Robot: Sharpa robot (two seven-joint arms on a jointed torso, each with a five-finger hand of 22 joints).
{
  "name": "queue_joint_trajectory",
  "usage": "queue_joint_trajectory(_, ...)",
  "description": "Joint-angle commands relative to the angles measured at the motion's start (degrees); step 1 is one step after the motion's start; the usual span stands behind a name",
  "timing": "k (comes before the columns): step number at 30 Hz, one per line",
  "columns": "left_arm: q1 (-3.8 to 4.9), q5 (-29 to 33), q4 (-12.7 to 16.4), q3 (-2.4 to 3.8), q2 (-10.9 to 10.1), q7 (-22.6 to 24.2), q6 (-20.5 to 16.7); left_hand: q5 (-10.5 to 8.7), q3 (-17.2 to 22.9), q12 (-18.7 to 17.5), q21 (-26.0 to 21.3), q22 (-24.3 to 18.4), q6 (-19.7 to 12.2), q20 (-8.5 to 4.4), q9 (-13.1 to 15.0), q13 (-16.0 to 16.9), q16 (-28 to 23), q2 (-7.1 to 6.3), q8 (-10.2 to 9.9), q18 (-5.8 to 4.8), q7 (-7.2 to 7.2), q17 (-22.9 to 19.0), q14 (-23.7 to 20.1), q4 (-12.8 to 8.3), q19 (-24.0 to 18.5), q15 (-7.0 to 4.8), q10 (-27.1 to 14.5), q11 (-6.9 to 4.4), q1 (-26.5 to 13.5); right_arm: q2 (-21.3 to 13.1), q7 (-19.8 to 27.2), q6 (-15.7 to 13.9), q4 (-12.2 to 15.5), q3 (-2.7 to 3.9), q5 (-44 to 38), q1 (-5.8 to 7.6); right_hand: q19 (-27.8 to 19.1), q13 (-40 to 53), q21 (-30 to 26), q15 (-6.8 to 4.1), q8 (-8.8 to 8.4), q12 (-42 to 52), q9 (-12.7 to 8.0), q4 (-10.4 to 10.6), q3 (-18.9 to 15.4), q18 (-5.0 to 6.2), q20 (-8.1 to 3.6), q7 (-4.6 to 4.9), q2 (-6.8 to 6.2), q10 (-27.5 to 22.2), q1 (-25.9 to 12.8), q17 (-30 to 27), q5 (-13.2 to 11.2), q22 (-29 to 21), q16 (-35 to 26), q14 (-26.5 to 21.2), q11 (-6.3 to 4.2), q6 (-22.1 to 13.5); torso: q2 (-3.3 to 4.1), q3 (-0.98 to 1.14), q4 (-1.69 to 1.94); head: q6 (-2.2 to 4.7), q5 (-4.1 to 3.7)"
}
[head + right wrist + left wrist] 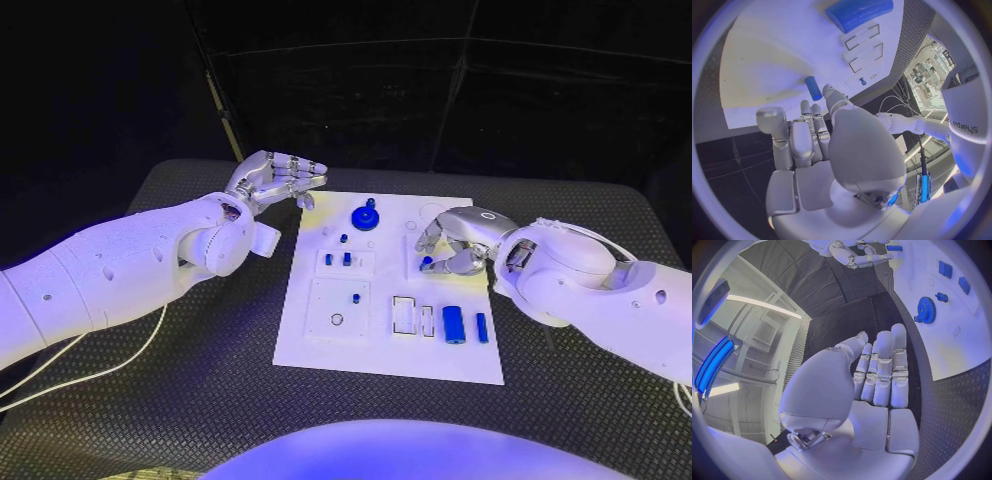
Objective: Assemble the parts on the task board
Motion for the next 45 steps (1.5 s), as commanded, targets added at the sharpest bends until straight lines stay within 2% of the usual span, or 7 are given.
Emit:
queue_joint_trajectory(1,0.08,0.23,0.02,0.07,0.10,0.65,0.58,0.26,0.31,0.31,-0.20,-0.10,-0.05,0.23,-0.05,-0.05,-0.18,0.19,0.10,0.72,0.14,-0.08,-0.34,-0.09,-0.25,0.05,-0.40,0.03,-0.19,0.41,-0.36,2.47,-0.33,0.04,-0.63,0.06,0.84,-0.16,0.57,-0.54,0.59,-0.42,0.07,0.08,1.63,0.09,-0.15,-0.16,0.77,2.07,0.76,-0.02,-0.87,0.72,-0.05,0.93,-0.27,1.57,0.02,0.02,0.01,-0.12,0.04)
queue_joint_trajectory(6,0.08,0.23,-0.03,0.07,0.12,0.65,0.61,0.26,0.31,0.31,-0.20,-0.10,-0.05,0.23,-0.05,-0.05,-0.18,0.19,0.10,0.72,0.14,-0.08,-0.34,-0.09,-0.25,0.05,-0.40,0.03,-0.19,0.92,-0.57,3.61,-0.86,0.03,-0.90,0.04,2.03,-0.17,1.90,-1.36,0.97,-2.17,0.05,0.04,5.66,-0.30,-0.85,-1.14,1.66,6.12,2.18,1.75,-2.91,2.99,0.92,1.48,-1.25,4.36,0.01,0.02,-0.03,-0.33,0.07)
queue_joint_trajectory(13,0.08,0.23,-0.11,0.07,0.17,0.56,0.72,0.26,0.31,0.31,-0.20,-0.10,-0.05,0.23,-0.05,-0.05,-0.18,0.19,0.10,0.72,0.14,-0.08,-0.34,-0.09,-0.25,0.05,-0.40,0.03,-0.19,1.49,-0.90,4.67,-1.43,0.02,-1.73,0.03,2.43,-0.13,2.48,-1.61,0.17,-5.85,-0.21,0.17,10.24,-0.48,-1.27,-1.38,0.16,8.97,1.65,2.45,-3.21,3.84,1.37,1.67,-1.61,5.81,0.04,0.04,0.00,-0.52,0.09)
queue_joint_trajectory(24,0.08,0.23,-0.23,0.07,0.19,0.43,0.85,0.26,0.31,0.31,-0.20,-0.10,-0.05,0.23,-0.05,-0.05,-0.18,0.19,0.10,0.72,0.14,-0.08,-0.34,-0.09,-0.25,0.05,-0.40,0.03,-0.19,1.70,-2.06,5.79,-1.88,0.00,-3.49,0.02,2.34,-0.11,2.48,-1.58,-0.36,-7.69,-0.26,-0.06,12.44,-0.47,-1.30,-1.36,-0.97,9.88,1.04,2.24,-3.67,3.82,1.27,1.59,-1.62,6.09,-0.04,0.03,-0.04,-0.74,0.09)
queue_joint_trajectory(35,0.02,0.23,-0.30,0.06,0.21,0.32,0.93,0.26,0.34,0.42,-0.26,-0.15,-0.01,0.23,-0.03,-0.03,-0.19,0.27,0.15,0.73,0.12,-0.11,-0.36,-0.12,-0.24,0.04,-0.36,0.01,-0.16,0.76,0.72,-0.62,0.45,0.02,-2.15,0.01,3.28,0.04,4.12,-1.67,-0.52,-9.21,-0.22,-2.39,18.26,-0.92,-1.49,-1.22,-0.53,11.46,2.66,3.41,-5.95,6.61,1.94,1.82,-1.62,6.59,-0.06,0.14,-0.17,-0.50,0.13)
queue_joint_trajectory(40,-0.04,0.23,-0.26,0.06,0.30,0.22,1.04,0.26,0.34,0.42,-0.26,-0.15,-0.01,0.23,-0.03,-0.03,-0.19,0.27,0.15,0.73,0.12,-0.11,-0.36,-0.12,-0.24,0.04,-0.36,0.01,-0.16,-1.08,1.29,-1.95,3.90,0.09,0.00,0.07,3.49,0.11,4.59,-1.64,-0.47,-9.46,-0.19,-2.98,19.54,-1.04,-1.50,-1.19,-0.56,11.88,2.50,3.99,-6.14,7.36,2.27,1.92,-1.61,6.78,-0.20,-0.11,-0.03,-0.30,-0.05)
queue_joint_trajectory(45,-0.08,0.24,-0.32,0.06,0.35,0.20,1.00,0.26,0.34,0.42,-0.26,-0.15,-0.01,0.23,-0.03,-0.03,-0.19,0.27,0.15,0.73,0.12,-0.11,-0.36,-0.12,-0.24,0.04,-0.36,0.01,-0.16,-1.82,1.70,-2.99,7.28,1.95,1.50,0.11,3.73,0.14,5.00,-1.65,-0.45,-9.54,-0.18,-3.28,20.07,-1.15,-1.53,-1.19,-0.59,12.11,2.42,4.34,-6.15,8.08,2.47,2.00,-1.65,6.89,-0.10,0.05,-0.06,-0.15,0.16)
